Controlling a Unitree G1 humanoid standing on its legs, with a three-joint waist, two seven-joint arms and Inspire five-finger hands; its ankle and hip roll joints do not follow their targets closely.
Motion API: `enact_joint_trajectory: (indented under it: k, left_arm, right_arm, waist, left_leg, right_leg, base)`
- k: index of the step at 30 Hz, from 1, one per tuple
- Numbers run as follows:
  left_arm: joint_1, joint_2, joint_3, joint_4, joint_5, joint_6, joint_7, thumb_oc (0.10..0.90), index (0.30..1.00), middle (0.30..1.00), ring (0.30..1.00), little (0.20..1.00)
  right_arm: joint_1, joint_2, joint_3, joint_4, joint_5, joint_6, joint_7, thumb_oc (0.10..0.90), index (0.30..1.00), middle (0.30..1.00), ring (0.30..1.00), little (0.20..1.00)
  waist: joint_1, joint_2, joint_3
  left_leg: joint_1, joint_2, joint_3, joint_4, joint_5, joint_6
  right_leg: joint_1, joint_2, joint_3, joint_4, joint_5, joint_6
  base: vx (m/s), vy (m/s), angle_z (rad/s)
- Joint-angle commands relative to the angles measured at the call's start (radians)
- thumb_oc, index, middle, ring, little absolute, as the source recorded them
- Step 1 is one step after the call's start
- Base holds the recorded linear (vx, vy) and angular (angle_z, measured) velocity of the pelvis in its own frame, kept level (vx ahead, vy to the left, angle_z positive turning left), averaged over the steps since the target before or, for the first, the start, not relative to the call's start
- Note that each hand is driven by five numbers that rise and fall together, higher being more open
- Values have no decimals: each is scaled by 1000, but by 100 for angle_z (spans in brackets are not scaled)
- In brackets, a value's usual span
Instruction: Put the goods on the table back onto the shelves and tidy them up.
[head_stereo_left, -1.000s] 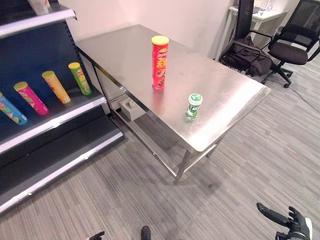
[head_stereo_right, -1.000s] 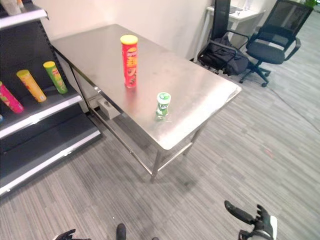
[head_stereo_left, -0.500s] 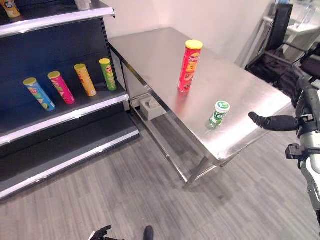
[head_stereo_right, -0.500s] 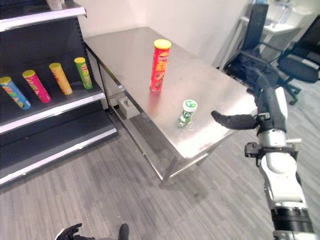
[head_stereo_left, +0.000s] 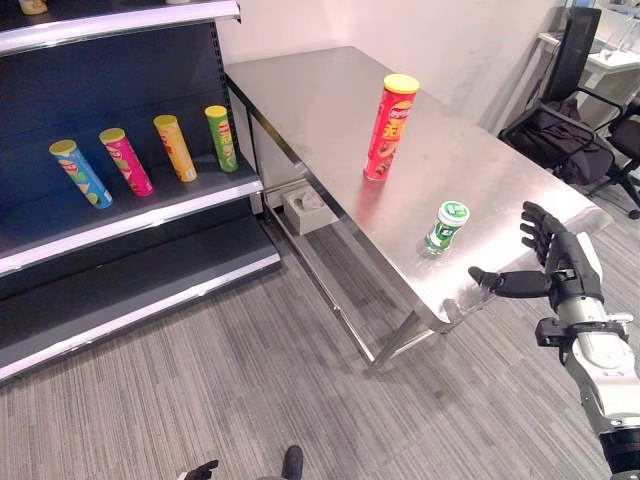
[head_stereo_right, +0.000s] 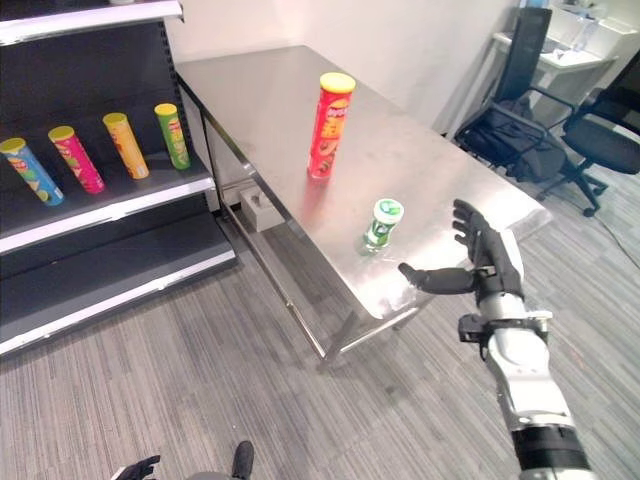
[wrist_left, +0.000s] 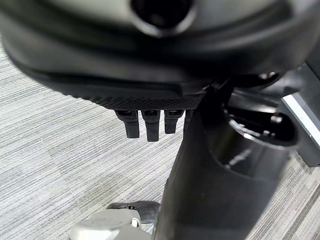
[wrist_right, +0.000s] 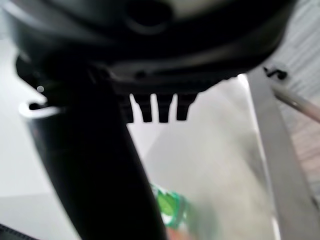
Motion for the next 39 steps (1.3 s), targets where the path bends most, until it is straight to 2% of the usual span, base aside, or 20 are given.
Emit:
enact_joint_trajectory:
  k: [1, 3, 10, 23, 33, 34, 35, 39]
  left_arm:
    - [-41, 20, -36, 10, 4, -17, 24, 800, 900, 900, 900, 900]
    - [-33, 19, -36, 12, 2, -11, 31, 800, 900, 900, 900, 900]
    - [-23, 21, -46, 4, -12, -4, 43, 800, 900, 900, 900, 900]
    - [-14, 35, -61, -16, -20, 7, 53, 800, 900, 900, 900, 900]
    - [-11, 42, -64, -29, -31, 10, 56, 800, 900, 900, 900, 900]
    - [-12, 43, -65, -29, -33, 11, 60, 800, 900, 900, 900, 900]
    - [-12, 44, -67, -32, -33, 11, 62, 800, 900, 900, 900, 900]
    - [-11, 47, -60, -35, -34, 13, 64, 800, 900, 900, 900, 900]
  right_arm:
    - [-133, -66, -35, -15, 15, -70, -50, 800, 900, 900, 900, 900]
    - [-146, -20, -29, 15, 13, -66, -88, 800, 900, 900, 900, 900]
    - [-202, 50, -24, 89, 55, -71, -156, 800, 900, 900, 900, 900]
    - [-284, 54, 7, 173, 64, -61, -198, 800, 900, 900, 900, 900]
    - [-355, 26, 59, 214, 44, -45, -200, 800, 900, 900, 900, 900]
    - [-364, 22, 68, 223, 37, -43, -205, 643, 665, 665, 665, 665]
    - [-379, 11, 82, 237, 21, -35, -209, 400, 300, 300, 300, 300]
    - [-366, -1, 72, 219, 6, -32, -211, 400, 300, 300, 300, 300]
  waist:
    - [48, 36, -55]
    - [59, 41, -49]
    - [80, 50, -42]
    - [105, 52, -34]
    - [133, 32, -32]
    - [137, 28, -32]
    - [140, 24, -29]
    - [138, 20, -28]
  left_leg:
    - [66, 115, 21, 9, -117, -87]
    - [59, 111, 12, 9, -114, -86]
    - [47, 105, -6, 9, -112, -84]
    - [34, 95, -31, 9, -112, -80]
    - [29, 90, -54, 9, -114, -77]
    - [27, 89, -57, 9, -114, -76]
    - [23, 87, -61, 9, -112, -76]
    - [25, 85, -66, 9, -115, -75]
  right_leg:
    - [-55, -71, -43, 6, 42, 93]
    - [-55, -73, -53, 6, 40, 93]
    - [-60, -76, -66, 6, 38, 92]
    - [-62, -77, -82, 6, 29, 93]
    - [-57, -78, -98, 6, 25, 94]
    - [-57, -78, -100, 6, 25, 93]
    - [-60, -78, -101, 6, 25, 93]
    - [-56, -78, -104, 6, 23, 93]
  base:
    - [12, -7, 5]
    - [36, -12, 15]
    - [20, -7, 6]
    - [11, -2, 3]
    - [21, -3, 9]
    - [10, -14, 7]
    - [11, -11, 3]
    - [7, 0, 2]
